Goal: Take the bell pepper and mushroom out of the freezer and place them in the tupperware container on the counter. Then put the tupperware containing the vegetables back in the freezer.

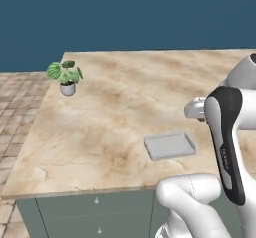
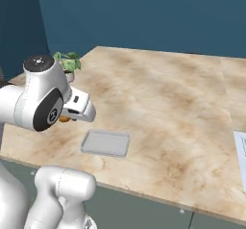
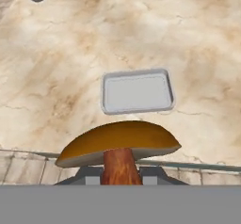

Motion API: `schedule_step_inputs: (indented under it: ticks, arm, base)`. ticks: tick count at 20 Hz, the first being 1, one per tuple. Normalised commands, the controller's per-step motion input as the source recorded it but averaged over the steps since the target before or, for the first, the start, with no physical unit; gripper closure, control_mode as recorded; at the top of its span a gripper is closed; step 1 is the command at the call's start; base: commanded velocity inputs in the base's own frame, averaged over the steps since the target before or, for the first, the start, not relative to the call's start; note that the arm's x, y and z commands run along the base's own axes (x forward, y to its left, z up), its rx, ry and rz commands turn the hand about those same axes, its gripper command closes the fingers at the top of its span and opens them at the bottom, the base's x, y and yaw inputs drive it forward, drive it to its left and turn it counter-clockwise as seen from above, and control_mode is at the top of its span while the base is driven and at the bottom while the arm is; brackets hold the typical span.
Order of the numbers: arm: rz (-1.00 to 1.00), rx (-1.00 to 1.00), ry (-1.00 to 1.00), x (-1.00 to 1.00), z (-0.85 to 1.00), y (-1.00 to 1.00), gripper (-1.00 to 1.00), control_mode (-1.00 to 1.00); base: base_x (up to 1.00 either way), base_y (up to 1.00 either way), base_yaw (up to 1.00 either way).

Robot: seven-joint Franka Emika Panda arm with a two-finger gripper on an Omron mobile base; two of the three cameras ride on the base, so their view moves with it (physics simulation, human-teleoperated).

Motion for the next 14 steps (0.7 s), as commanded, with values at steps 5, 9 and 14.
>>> schedule_step_inputs:
  ticks: [5, 9, 14]
  arm:
    - [0.32, 0.00, 0.07, 0.32, -0.44, 0.00, 1.00, -1.00]
    - [0.20, 0.00, 0.10, 0.59, -0.90, 0.00, 1.00, -1.00]
    - [0.07, -0.04, 0.01, 0.58, -0.93, 0.05, 1.00, -1.00]
  base:
    - [0.09, 0.00, 0.11]
    - [0.00, 0.00, 0.00]
    - [0.00, 0.00, 0.00]
